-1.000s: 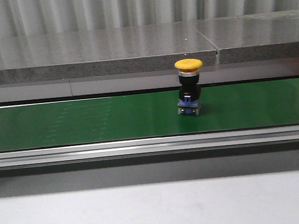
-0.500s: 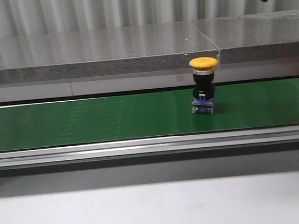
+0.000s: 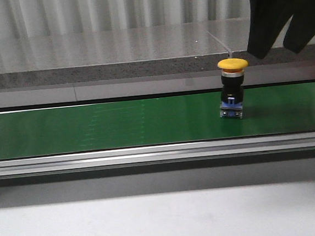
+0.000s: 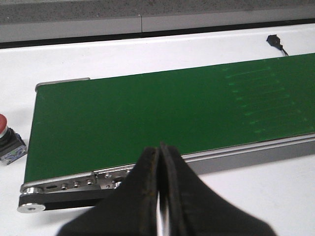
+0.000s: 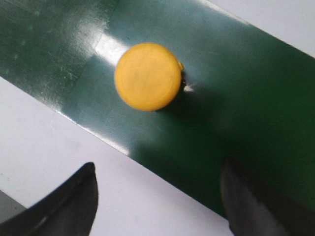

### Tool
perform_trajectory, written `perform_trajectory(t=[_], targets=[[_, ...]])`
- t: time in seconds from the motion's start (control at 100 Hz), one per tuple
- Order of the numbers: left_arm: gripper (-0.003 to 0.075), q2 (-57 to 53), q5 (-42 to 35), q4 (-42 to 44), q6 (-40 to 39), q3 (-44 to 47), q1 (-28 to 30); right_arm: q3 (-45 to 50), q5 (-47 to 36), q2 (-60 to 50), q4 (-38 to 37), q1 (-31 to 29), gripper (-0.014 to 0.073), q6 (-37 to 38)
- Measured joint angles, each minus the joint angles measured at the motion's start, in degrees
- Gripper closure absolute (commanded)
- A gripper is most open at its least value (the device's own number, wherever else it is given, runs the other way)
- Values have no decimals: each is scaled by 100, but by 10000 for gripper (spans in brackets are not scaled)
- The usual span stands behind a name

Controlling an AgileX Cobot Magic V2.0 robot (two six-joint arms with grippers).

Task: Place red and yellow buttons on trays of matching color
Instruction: 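Close the right gripper on the yellow button and lift it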

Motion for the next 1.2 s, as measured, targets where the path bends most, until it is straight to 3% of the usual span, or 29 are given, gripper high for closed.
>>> perform_trajectory(t=[0.41,0.5,0.63,0.73,0.93,1.2], targets=[[741,0,0,0,0,0,0,-209,-644,771,0,13,77,-196],[741,0,0,0,0,0,0,-208,-808,896,-13,13,161,-196],[741,0,0,0,0,0,0,-208,-887,958,-25,13,385,-196],[741,0,0,0,0,0,0,-208,-912,961,-27,13,475,-196],[741,0,0,0,0,0,0,-208,-925,787,-37,13,508,-129],[741,0,0,0,0,0,0,-208,-753,61,-37,-341,508,584]])
